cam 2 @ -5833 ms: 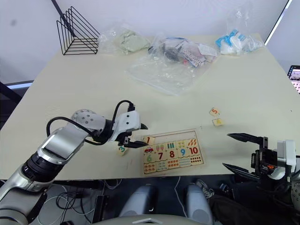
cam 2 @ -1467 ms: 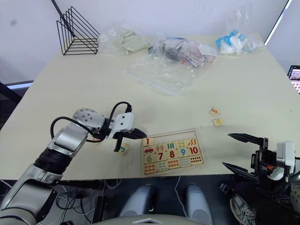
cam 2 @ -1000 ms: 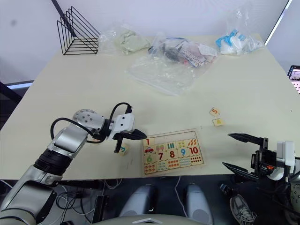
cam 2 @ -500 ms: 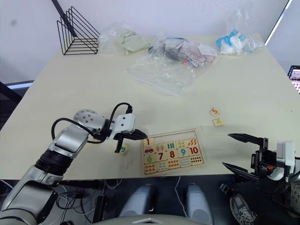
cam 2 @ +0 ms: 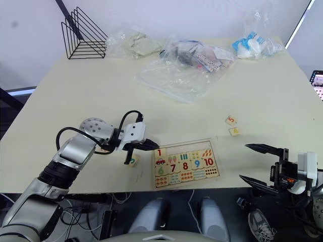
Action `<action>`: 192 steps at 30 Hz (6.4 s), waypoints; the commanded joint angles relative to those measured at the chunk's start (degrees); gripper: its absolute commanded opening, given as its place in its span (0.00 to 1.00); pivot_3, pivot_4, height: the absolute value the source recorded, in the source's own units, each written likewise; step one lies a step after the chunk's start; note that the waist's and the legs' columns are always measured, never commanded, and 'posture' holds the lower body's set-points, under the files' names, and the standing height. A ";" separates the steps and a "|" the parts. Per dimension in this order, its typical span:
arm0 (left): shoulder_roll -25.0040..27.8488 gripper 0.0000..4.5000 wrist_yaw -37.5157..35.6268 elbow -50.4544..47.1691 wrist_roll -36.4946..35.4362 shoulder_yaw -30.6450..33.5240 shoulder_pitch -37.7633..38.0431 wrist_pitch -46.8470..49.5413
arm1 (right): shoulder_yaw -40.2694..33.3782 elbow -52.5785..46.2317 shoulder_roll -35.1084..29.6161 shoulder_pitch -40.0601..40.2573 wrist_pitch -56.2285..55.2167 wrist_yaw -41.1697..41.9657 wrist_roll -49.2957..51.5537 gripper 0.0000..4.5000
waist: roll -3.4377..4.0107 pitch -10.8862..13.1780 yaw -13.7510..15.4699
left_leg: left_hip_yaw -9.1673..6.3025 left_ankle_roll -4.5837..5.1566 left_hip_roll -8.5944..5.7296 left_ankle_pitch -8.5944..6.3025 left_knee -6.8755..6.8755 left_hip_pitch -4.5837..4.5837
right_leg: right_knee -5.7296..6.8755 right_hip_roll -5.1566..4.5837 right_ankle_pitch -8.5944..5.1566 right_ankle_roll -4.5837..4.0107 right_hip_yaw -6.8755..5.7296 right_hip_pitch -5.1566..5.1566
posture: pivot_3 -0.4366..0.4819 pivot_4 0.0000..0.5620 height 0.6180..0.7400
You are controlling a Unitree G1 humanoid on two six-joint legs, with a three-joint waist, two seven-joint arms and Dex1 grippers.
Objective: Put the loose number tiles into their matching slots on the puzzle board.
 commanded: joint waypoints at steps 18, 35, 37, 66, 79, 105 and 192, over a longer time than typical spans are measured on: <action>-0.09 0.01 4.53 -1.43 -13.22 16.59 5.37 3.24 | -1.90 0.12 -0.18 -0.20 0.70 -0.97 0.84 1.00 | 0.00 0.00 -0.02 | -0.03 0.00 0.01 0.00 0.00 0.00 | 0.00 -0.02 0.00 0.00 -0.01 -0.01 | 0.48 0.27 1.00; -0.16 0.70 12.96 -7.40 -24.27 37.68 27.30 4.48 | -4.97 12.11 0.77 -0.55 -4.61 -8.36 -5.31 1.00 | 0.02 -0.01 0.01 | -0.02 -0.01 0.04 -0.01 -0.03 0.02 | -0.03 -0.23 0.00 -0.02 -0.01 -0.01 | 0.48 0.27 1.00; -0.29 0.93 13.00 -7.87 -24.77 39.84 30.59 3.79 | -5.44 13.18 0.71 -0.32 -4.60 -9.17 -5.39 1.00 | 0.02 -0.01 0.01 | 0.00 -0.01 0.04 -0.01 -0.06 0.02 | -0.05 -0.33 0.00 -0.02 0.01 -0.01 | 0.48 0.27 1.00; -2.79 0.99 5.80 -1.41 -27.78 51.41 53.18 -9.98 | -11.41 19.41 -0.40 2.61 -4.85 -5.32 -3.22 1.00 | 0.04 -0.03 0.03 | 0.34 -0.01 0.25 -0.02 -0.19 0.11 | -0.15 -0.30 -0.15 -0.25 0.15 0.00 | 0.48 0.27 1.00; -3.84 0.99 7.42 -2.94 -27.71 50.58 52.60 -10.03 | -10.80 20.13 0.39 1.66 -7.81 -4.88 -3.49 1.00 | 0.03 -0.03 0.02 | 0.37 -0.01 0.28 -0.02 -0.19 0.12 | -0.15 -0.25 -0.15 -0.25 0.17 0.00 | 0.48 0.27 1.00; -9.27 0.99 23.03 -16.45 -28.04 48.62 54.43 -1.52 | -5.91 7.67 -0.91 1.22 2.21 6.20 4.86 1.00 | 0.04 -0.03 -0.01 | 0.38 -0.01 0.31 -0.02 -0.20 0.11 | -0.20 -0.31 -0.03 -0.05 0.22 0.00 | 0.48 0.27 1.00; 12.72 0.22 10.97 -24.87 -23.62 14.03 8.43 27.75 | -0.12 3.09 -2.55 2.78 -1.25 5.78 8.27 1.00 | 0.17 -0.02 0.02 | 0.47 -0.01 0.33 -0.02 -0.22 0.06 | -0.19 0.02 -0.02 -0.03 0.12 -0.01 | 0.48 0.27 1.00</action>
